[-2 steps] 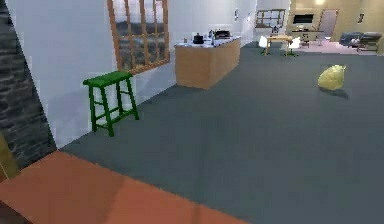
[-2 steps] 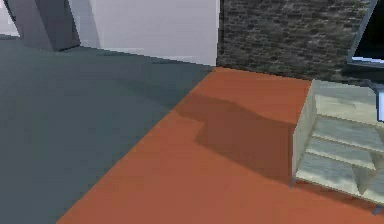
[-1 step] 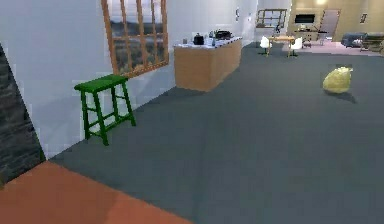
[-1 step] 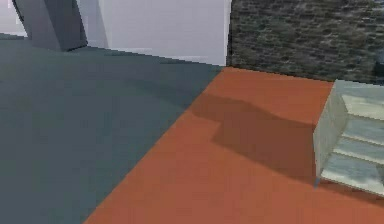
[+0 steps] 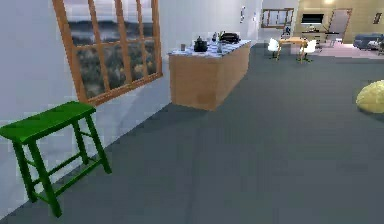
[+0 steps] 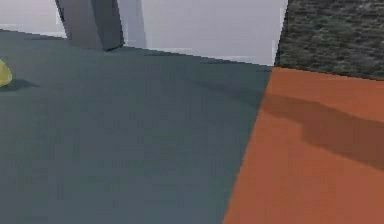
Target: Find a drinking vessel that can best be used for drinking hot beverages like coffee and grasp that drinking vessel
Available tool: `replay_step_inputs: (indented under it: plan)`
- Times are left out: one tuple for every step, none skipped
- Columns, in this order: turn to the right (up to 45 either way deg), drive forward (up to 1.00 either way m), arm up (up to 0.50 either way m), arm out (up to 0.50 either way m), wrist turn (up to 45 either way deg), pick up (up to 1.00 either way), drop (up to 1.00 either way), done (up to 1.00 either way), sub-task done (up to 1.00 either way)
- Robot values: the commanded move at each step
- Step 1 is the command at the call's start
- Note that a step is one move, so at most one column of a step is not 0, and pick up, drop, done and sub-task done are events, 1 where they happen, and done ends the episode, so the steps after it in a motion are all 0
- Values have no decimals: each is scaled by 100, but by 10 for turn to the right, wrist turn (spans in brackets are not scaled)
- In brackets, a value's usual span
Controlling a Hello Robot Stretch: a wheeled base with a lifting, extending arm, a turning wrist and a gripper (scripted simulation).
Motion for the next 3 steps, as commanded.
replay_step_inputs:
  plan:
    - [0, 100, 0, 0, 0, 0, 0, 0, 0]
    - [30, 0, 0, 0, 0, 0, 0, 0, 0]
    - [0, 100, 0, 0, 0, 0, 0, 0, 0]
